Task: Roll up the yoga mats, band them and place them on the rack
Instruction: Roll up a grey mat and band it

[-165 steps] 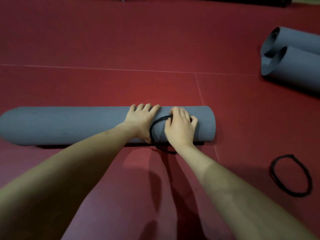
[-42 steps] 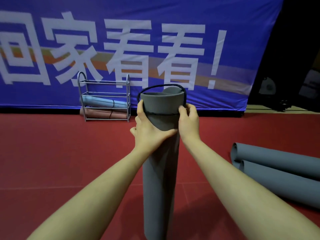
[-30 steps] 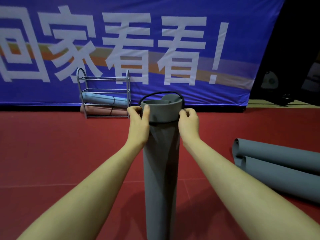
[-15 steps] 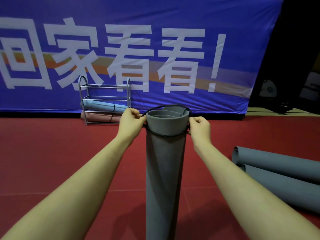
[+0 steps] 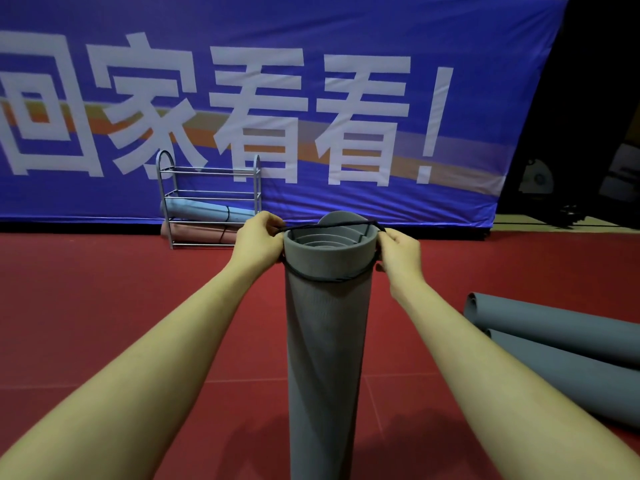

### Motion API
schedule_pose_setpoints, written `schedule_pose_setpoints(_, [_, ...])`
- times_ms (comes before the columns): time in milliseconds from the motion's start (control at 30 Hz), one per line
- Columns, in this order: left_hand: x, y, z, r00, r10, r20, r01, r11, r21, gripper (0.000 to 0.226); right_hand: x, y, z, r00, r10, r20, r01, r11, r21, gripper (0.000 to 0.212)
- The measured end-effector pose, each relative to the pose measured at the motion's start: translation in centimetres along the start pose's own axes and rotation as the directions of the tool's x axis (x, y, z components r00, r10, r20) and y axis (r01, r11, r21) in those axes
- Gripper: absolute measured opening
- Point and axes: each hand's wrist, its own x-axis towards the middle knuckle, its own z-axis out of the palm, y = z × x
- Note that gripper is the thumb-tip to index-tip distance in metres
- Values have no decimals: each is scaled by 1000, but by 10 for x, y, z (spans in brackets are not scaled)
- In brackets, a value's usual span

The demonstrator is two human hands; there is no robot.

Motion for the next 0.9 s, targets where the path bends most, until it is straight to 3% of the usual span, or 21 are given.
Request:
schedule_pose_setpoints(100, [1, -6, 1, 1000, 12, -6, -12, 999, -35, 28, -2, -1, -2, 999, 13, 49, -15, 998, 61, 38])
schedule_pose_setpoints(167, [-2, -6, 3, 999, 29, -19, -30, 999, -40, 20, -4, -2, -3, 997, 21, 70, -30, 990, 135, 37])
schedule_pose_setpoints(233, [-4, -1, 5, 1000, -6, -14, 4, 988, -151, 8, -4, -3, -3, 997, 42, 67, -52, 985, 167, 33])
schedule_pose_setpoints(333, [-1, 6, 6, 993, -113, 40, 120, 957, -263, 33, 0, -9, -5, 996, 81, 37, -87, 978, 189, 29])
schedule_pose_setpoints(433, [3, 14, 5, 964, -240, 113, 261, 934, -243, 46, 4, -14, -7, 986, 163, 21, -164, 968, 187, 29])
schedule_pose_setpoints(667, [6, 21, 9, 867, -423, 262, 477, 856, -198, 45, 10, -22, -6, 954, 296, 42, -299, 947, 118, 29])
schedule_pose_setpoints(800, [12, 21, 6, 821, -469, 326, 532, 835, -140, 49, 14, -24, 0, 939, 341, 53, -344, 937, 67, 26])
schedule_pose_setpoints(900, [12, 20, 3, 851, -441, 286, 493, 858, -143, 41, 20, -21, 2, 941, 336, 41, -338, 940, 38, 30])
